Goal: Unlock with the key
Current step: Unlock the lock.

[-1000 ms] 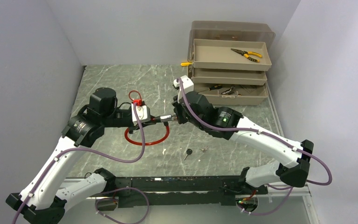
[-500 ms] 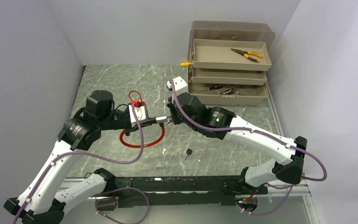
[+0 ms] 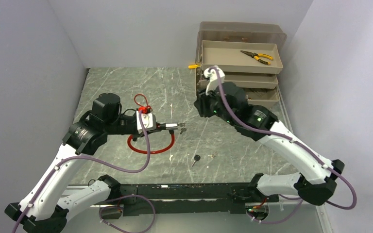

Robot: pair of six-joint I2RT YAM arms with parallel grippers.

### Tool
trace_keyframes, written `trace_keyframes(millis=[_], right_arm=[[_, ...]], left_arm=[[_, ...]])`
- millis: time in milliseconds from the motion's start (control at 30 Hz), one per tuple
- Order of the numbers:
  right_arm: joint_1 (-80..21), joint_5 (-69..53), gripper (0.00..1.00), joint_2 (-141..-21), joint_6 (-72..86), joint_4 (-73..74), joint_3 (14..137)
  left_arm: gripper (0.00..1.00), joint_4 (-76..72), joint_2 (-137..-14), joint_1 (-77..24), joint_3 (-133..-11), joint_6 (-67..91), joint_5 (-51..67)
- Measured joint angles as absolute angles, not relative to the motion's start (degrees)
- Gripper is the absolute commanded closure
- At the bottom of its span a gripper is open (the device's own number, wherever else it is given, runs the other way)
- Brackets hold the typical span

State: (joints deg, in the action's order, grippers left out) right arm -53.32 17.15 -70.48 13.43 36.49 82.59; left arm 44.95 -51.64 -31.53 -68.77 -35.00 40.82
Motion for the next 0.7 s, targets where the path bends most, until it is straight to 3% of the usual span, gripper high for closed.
trace_keyframes(millis=[133, 267, 467, 700], right_arm=[[-48.88, 9.74, 0.6, -65.71, 12.58, 35.7, 80.09], [-43.48, -8.51, 0.54, -60.49, 12.8, 32.51, 74.17], [-38.2, -31.24, 0.53, -59.79, 16.12, 25.28, 70.39], [-36.05, -42.96, 0.55, -62.08, 20.47, 18.48, 68.88]], left_arm=[[1.0, 45.23, -52.05, -31.53, -68.82, -35.92, 41.63], [1.0, 45.56, -52.14, -31.53, -69.12, -37.08, 42.0], [1.0, 45.74, -52.12, -31.53, -69.71, -38.54, 42.37], [1.0, 46.13, -52.12, -31.53, -69.76, -39.66, 42.65]])
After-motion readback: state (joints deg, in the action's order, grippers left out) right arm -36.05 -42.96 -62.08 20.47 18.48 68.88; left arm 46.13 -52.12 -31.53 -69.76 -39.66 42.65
